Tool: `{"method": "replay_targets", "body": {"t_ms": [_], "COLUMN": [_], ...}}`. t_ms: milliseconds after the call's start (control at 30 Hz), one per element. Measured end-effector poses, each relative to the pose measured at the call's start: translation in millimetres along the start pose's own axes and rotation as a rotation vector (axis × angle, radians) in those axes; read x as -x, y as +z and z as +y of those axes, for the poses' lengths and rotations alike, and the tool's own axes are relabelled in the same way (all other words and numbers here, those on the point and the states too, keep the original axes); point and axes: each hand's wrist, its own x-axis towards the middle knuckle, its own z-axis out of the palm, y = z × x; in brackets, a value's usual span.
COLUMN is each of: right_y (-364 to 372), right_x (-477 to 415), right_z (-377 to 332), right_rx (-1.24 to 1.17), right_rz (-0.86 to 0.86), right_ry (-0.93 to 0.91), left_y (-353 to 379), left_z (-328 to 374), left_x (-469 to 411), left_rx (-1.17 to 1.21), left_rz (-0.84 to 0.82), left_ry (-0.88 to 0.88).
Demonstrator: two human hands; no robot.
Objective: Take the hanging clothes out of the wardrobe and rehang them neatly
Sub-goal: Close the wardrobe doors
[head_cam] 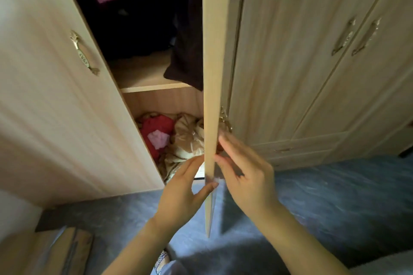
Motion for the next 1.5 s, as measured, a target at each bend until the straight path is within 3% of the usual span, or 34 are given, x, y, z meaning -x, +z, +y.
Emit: {"method": "replay_targets", "body": {"t_ms": [233, 567, 933, 1167, 1367, 1500], "right_y": [71.9, 170.9, 225.0, 241.6, 257.6, 267.1], "right_x": [-39.9, -117.9, -171.8, -189.6, -201.8, -209.5], "right_z": [-14.2, 4.7, 40.4, 72.0, 106.2, 123.3], "right_rx": [0.054, -0.064, 0.225, 0.373, 0.431, 0.410], "right_rz": [0.032, -0.049, -0.108, -0.177, -0.112, -0.080], "right_ry": [-0.168, -0.114, -0.209, -0.261, -0.398, -0.483], "left_y": [-45.4, -112.0, -153.0, -158.9, -161.3, -167.1], "left_z": [-55.2, -144.5, -203.7, -217.1, -207.1, -185.4], "left_x": [-4.4, -54.4, -117.5, -144.4, -155.1, -158.3], "left_rx": [0.150, 0.127, 0.119, 0.079, 0.087, 0.067], "left_rz": [0.207, 0.221, 0.208, 0.308, 0.482, 0.617], "left_ry": [-0.167, -0.229, -0.185, -0.240, -0.411, -0.412]}}
